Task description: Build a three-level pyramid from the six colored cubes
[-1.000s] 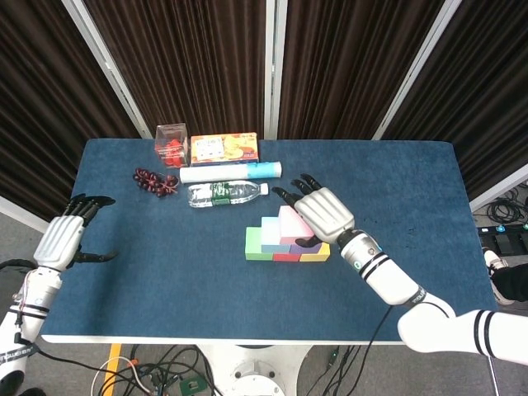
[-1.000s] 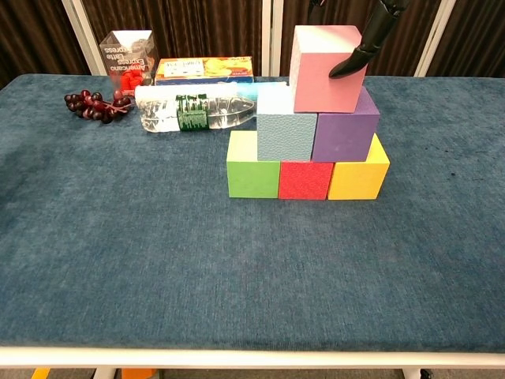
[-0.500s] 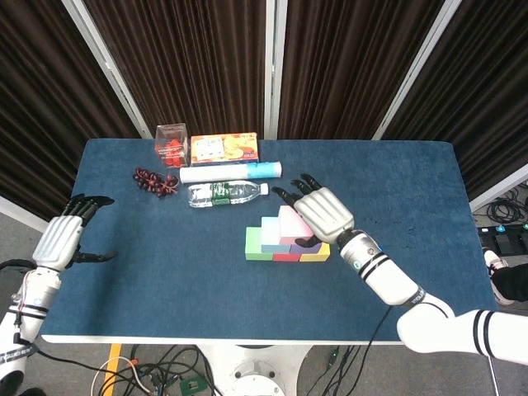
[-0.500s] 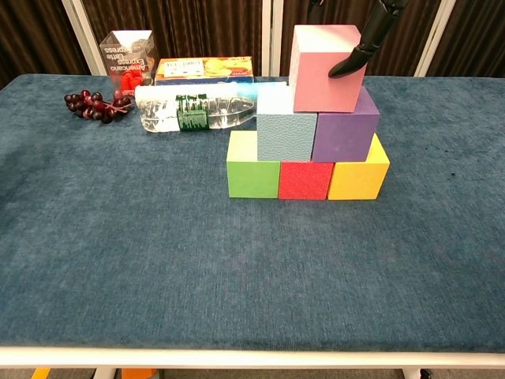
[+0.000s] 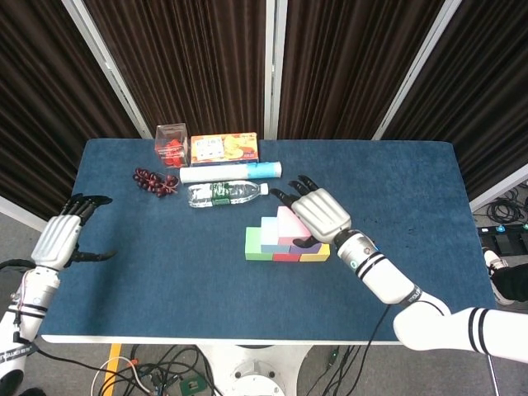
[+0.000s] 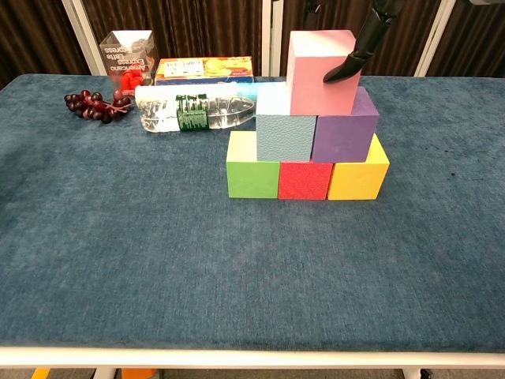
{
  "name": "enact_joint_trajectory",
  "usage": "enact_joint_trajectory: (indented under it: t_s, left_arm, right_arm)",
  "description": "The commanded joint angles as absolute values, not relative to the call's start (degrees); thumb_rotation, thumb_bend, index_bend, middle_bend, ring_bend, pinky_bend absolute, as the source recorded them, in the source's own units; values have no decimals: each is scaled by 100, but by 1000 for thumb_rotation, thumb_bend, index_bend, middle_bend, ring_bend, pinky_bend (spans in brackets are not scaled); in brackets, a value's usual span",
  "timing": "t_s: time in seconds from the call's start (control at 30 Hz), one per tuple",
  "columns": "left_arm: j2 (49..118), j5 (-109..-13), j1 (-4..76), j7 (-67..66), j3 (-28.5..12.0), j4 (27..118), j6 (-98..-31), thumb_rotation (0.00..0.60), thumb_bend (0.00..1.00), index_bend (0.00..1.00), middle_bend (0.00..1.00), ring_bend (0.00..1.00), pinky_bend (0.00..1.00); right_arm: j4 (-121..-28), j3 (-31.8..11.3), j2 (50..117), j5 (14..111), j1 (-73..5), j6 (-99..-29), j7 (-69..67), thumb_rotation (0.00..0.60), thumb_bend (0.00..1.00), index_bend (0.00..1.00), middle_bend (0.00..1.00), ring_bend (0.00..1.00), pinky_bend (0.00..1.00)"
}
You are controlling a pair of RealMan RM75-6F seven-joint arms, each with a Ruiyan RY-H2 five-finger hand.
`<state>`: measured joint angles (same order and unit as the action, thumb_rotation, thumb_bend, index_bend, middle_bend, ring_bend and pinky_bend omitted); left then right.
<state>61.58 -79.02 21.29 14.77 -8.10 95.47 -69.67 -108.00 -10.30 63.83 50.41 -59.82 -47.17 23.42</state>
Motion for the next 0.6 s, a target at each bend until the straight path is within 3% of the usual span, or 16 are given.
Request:
enact_joint_trajectory:
  t_s: [0.03, 0.23, 0.47, 0.6]
  left_arm:
    - [6162, -7912, 2109, 1483, -804, 9548, -6998, 600, 79, 183, 147, 92, 65]
    - [6169, -7929, 2106, 1494, -805, 9530, -7008, 600, 79, 183, 147, 92, 65]
    - [6143, -7883, 2105, 1418, -817, 9519, -7001, 600, 80, 183, 147, 92, 65]
    - [6213, -7771, 2014, 1154, -845, 9242, -7192, 600, 79, 183, 147, 92, 65]
  right_arm:
    - [-10811, -1033, 6378, 5058, -5986, -4696, 2303, 600, 72, 0, 133, 1, 0]
    - [-10894, -1024, 6279, 5175, -5943, -4696, 2216, 600, 37, 0, 6, 0, 0]
    - [-11159, -1101, 5945, 5480, -5662, -4912, 1835, 600, 36, 0, 0, 0, 0]
    - [-11176, -1045, 5635, 5958, -4940, -5680, 1283, 600, 54, 0, 26, 0, 0]
